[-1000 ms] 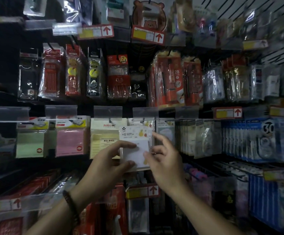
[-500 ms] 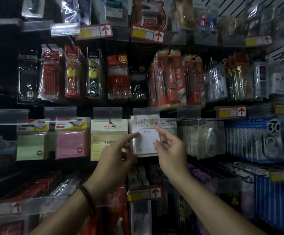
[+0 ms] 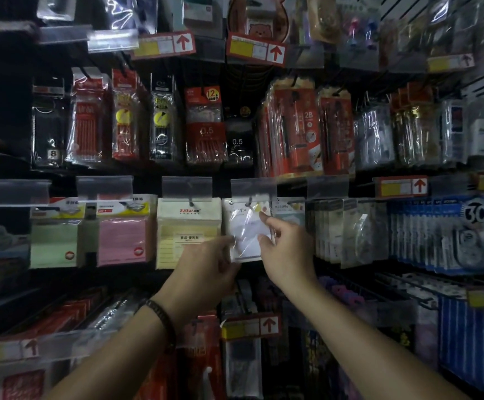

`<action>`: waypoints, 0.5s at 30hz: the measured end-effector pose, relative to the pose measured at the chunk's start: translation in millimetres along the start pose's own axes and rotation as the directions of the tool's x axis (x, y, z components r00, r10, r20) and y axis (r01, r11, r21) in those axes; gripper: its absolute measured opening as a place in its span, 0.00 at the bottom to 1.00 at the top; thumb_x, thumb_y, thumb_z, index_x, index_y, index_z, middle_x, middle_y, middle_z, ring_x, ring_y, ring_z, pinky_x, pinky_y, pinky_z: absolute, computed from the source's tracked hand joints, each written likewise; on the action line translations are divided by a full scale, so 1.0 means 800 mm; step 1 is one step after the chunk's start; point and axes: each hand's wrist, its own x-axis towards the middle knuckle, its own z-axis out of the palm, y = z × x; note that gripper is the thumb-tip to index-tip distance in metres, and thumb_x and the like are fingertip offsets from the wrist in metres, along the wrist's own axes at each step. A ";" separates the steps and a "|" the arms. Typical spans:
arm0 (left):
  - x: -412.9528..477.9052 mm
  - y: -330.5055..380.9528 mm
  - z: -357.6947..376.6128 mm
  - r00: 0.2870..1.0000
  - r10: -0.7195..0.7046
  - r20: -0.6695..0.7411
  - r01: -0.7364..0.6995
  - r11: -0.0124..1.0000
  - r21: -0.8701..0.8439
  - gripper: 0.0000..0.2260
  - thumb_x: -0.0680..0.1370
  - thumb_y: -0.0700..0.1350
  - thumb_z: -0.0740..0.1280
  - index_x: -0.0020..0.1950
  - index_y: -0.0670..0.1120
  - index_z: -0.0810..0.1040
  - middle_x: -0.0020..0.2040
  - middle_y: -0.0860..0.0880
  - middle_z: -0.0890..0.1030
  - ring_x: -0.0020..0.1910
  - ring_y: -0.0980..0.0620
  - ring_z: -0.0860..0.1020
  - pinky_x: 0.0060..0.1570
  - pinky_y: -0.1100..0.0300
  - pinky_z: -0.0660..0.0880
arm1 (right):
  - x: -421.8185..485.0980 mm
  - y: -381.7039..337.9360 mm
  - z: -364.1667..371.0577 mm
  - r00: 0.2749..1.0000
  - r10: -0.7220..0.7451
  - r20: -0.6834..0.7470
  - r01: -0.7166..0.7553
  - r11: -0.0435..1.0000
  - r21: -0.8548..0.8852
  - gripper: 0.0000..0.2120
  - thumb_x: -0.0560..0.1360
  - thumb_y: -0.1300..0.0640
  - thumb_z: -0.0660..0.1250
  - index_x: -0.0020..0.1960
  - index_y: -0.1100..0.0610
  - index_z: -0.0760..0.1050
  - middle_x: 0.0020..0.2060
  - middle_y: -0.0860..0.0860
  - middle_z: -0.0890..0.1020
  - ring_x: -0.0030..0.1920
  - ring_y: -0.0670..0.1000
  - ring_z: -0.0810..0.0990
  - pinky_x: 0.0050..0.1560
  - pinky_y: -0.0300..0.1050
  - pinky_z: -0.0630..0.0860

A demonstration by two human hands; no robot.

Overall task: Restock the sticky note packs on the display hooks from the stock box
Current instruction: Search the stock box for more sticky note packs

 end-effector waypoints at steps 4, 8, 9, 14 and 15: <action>-0.009 -0.004 0.003 0.998 -0.043 0.047 0.044 0.999 -0.015 0.23 0.83 0.49 0.70 0.77 0.56 0.71 0.45 0.55 0.84 0.44 0.62 0.83 0.44 0.68 0.81 | -0.003 -0.005 0.003 1.000 0.027 0.014 -0.024 0.976 -0.216 0.25 0.81 0.52 0.72 0.77 0.44 0.72 0.54 0.45 0.71 0.44 0.36 0.69 0.35 0.26 0.69; -0.029 -0.011 0.001 0.998 -0.041 0.054 0.044 0.998 -0.054 0.18 0.83 0.50 0.70 0.72 0.56 0.75 0.46 0.54 0.85 0.45 0.60 0.84 0.46 0.63 0.83 | -0.006 0.001 0.002 0.999 0.025 -0.030 -0.032 0.964 -0.262 0.22 0.79 0.47 0.73 0.72 0.37 0.75 0.51 0.43 0.72 0.49 0.45 0.76 0.37 0.36 0.69; -0.037 -0.013 0.001 0.999 -0.022 0.038 0.024 0.999 -0.043 0.16 0.82 0.50 0.71 0.70 0.57 0.77 0.46 0.55 0.84 0.45 0.61 0.83 0.46 0.64 0.83 | -0.009 0.003 0.000 0.999 0.013 -0.038 -0.021 0.975 -0.222 0.20 0.79 0.47 0.73 0.70 0.39 0.77 0.50 0.44 0.73 0.48 0.45 0.77 0.39 0.36 0.71; -0.106 -0.029 0.000 0.988 0.136 -0.079 -0.144 0.984 -0.104 0.05 0.82 0.50 0.71 0.57 0.58 0.83 0.42 0.60 0.84 0.42 0.62 0.84 0.39 0.64 0.80 | -0.059 0.014 -0.022 0.978 -0.147 -0.150 0.141 0.989 -0.049 0.07 0.79 0.55 0.74 0.57 0.51 0.84 0.46 0.46 0.79 0.44 0.44 0.81 0.46 0.47 0.82; -0.125 -0.035 0.002 0.984 0.148 -0.098 -0.162 0.976 -0.144 0.05 0.82 0.49 0.70 0.56 0.57 0.83 0.41 0.59 0.84 0.39 0.59 0.84 0.37 0.60 0.80 | -0.077 0.015 -0.028 0.968 -0.178 -0.175 0.178 0.984 -0.017 0.04 0.79 0.56 0.73 0.54 0.52 0.84 0.45 0.46 0.80 0.43 0.43 0.81 0.45 0.46 0.82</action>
